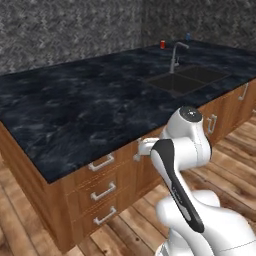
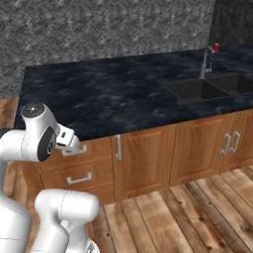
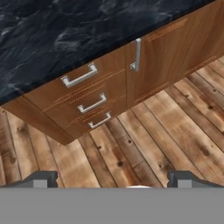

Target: Four empty soda cans are scattered around the kitchen. Gather all the cans and cluster them next to the stove for recycling.

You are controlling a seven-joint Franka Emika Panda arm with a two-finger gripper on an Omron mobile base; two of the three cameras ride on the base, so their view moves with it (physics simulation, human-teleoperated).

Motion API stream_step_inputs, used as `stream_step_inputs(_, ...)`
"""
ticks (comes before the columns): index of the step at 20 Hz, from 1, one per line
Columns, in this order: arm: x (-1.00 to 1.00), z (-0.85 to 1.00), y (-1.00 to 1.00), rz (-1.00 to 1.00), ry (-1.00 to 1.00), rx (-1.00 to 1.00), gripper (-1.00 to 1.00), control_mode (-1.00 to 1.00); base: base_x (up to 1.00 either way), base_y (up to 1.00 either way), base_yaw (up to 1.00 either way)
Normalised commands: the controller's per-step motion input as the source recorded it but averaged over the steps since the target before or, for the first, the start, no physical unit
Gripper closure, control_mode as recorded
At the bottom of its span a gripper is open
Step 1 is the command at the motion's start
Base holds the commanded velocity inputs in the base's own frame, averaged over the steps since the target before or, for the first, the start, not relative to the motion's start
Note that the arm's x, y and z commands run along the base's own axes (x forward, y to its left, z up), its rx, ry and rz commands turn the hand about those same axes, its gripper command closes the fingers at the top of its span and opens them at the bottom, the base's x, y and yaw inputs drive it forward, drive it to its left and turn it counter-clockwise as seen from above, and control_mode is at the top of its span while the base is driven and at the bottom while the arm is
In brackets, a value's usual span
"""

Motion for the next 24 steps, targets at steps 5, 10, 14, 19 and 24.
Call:
stream_step_inputs(5, 0.0, 0.0, 0.0, 0.0, 0.0, 0.0, -1.0, 1.0, -0.01, 0.66, 0.14)
stream_step_inputs(10, 0.0, 0.0, 0.0, 0.0, 0.0, 0.0, -1.0, 1.0, 0.0, 0.68, 0.09)
stream_step_inputs(14, 0.0, 0.0, 0.0, 0.0, 0.0, 0.0, -1.0, 1.0, 0.07, 0.72, 0.01)
stream_step_inputs(19, 0.0, 0.0, 0.0, 0.0, 0.0, 0.0, -1.0, 1.0, 0.18, 0.7, 0.0)
stream_step_inputs(24, 0.0, 0.0, 0.0, 0.0, 0.0, 0.0, -1.0, 1.0, 0.31, 0.62, 0.0)
